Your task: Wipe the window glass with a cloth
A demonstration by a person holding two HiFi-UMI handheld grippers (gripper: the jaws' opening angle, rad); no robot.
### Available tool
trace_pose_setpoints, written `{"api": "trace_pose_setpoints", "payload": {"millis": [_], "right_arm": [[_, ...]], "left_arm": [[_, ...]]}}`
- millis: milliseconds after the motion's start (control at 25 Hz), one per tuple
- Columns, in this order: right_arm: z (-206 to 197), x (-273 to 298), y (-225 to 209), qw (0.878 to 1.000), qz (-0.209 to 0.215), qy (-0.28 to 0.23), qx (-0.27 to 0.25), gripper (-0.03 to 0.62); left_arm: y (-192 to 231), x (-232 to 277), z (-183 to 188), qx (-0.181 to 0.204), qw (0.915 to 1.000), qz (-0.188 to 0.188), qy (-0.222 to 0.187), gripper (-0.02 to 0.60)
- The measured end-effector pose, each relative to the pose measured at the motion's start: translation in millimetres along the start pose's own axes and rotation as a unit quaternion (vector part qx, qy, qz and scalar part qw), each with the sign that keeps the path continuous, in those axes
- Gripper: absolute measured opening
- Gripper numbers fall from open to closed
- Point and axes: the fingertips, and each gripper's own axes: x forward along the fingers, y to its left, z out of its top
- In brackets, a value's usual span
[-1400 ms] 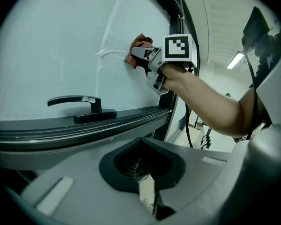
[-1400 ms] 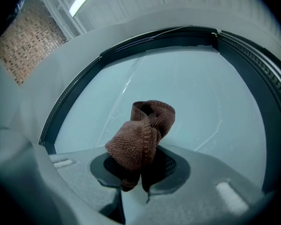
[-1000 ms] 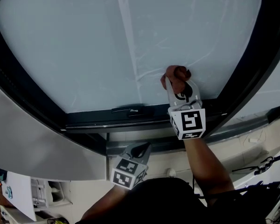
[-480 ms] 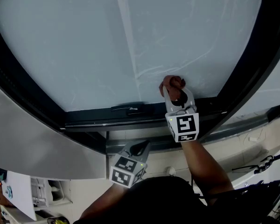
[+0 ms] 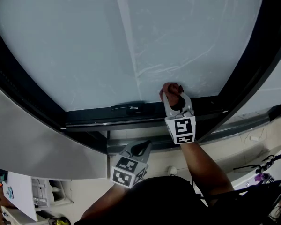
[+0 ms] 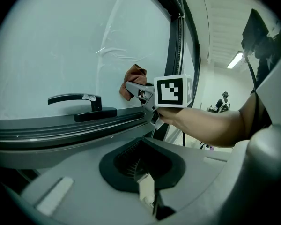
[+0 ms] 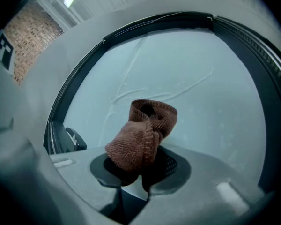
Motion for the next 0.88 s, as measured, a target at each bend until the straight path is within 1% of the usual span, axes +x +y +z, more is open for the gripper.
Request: {"api": "trace_pose_setpoints", "payload": {"millis": [280, 360, 640, 880], "right_arm": [[-31, -1, 7, 0.999, 0.01, 0.036, 0.016, 0.087], [-36, -1, 9, 0.999, 0.011, 0.043, 0.013, 0.087], [-40, 0, 10, 0.998, 0.014, 0.056, 0.001, 0.086], [-42, -1, 11, 0.997, 0.021, 0.07, 0.009, 0.086]], "left_arm": [[-1, 1, -4, -0.003, 1.0, -0.001, 0.003, 0.017], [-2, 1, -4, -0.003, 1.0, -0.002, 0.003, 0.017], [-4, 3, -3, -0.003, 1.0, -0.004, 0.003, 0.017], [-7, 4, -1, -0.001, 1.0, -0.005, -0.001, 0.017]]}}
